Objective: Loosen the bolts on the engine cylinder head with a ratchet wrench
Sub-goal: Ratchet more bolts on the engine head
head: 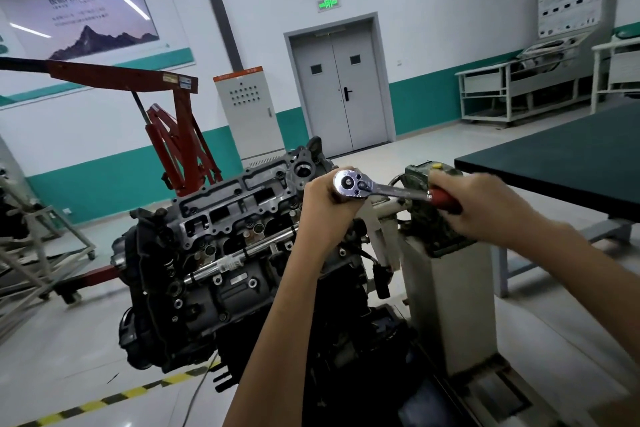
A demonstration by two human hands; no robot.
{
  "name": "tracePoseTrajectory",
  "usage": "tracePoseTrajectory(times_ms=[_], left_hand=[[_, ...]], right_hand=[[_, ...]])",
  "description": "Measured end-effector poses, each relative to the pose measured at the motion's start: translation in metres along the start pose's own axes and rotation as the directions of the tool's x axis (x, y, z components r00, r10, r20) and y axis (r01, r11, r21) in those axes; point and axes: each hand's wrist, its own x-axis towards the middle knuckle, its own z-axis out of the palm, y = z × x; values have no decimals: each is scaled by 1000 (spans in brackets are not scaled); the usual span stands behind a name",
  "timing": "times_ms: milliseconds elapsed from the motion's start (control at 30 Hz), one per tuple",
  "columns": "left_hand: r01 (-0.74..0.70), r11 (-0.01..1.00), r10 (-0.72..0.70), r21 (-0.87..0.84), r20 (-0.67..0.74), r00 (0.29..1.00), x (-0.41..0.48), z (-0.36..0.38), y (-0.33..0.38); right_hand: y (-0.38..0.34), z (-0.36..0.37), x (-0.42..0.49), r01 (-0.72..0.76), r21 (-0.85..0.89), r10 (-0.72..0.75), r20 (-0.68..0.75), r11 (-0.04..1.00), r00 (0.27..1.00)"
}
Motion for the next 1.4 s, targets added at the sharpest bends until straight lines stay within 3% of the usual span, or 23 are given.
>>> tracePoseTrajectory(times_ms=[100,167,267,367,433,500,633,700,833,900,967,1033,1100,1233,1300,1400], left_hand=[[-77,997,76,-2,-64,995,-6,8,-2],[-121,992,122,21,-105,987,-7,17,-2],[-112,993,108,-21,-154,982,-8,20,-6],[-93,994,85,-59,-124,989,-6,13,-7],[-74,996,69,-46,-106,992,-4,12,-6],[-35,999,32,-26,-103,994,-1,14,-5],[-7,1000,7,4,-81,997,1,10,-4],[-18,1000,19,7,-45,999,0,8,-2],[-32,999,32,-25,-19,999,0,6,1],[-45,999,44,-31,-36,998,-2,7,-2],[-71,997,68,-34,-83,994,-4,11,-5],[-109,993,104,-34,-137,985,-6,18,-4],[-128,991,120,-41,-168,978,-6,27,-4],[-121,985,100,-121,-168,981,-5,28,-7],[-97,987,79,-129,-139,987,-4,21,-8],[-61,997,56,-49,-104,993,-1,16,-6]], right_hand=[[-29,30,-40,-197,217,190,53,956,980],[-67,49,-62,-307,452,310,69,837,948],[-127,71,-69,-345,679,443,32,648,896],[-155,83,-64,-313,781,477,22,540,878],[-146,81,-64,-314,771,466,26,554,885],[-123,74,-67,-303,707,395,37,639,918],[-51,44,-56,-205,419,177,106,884,978],[-19,22,-37,-73,262,43,119,962,992],[4,-1,-4,31,32,-33,42,999,999],[-2,12,-14,-28,90,27,15,996,1000],[-22,30,-36,-181,241,168,73,954,983],[-56,46,-56,-323,453,295,134,831,946],[-98,62,-67,-340,623,397,51,704,916],[-155,85,-67,-316,823,494,50,472,868],[-152,87,-66,-317,815,488,50,484,872],[-117,76,-68,-316,711,381,73,628,922]])
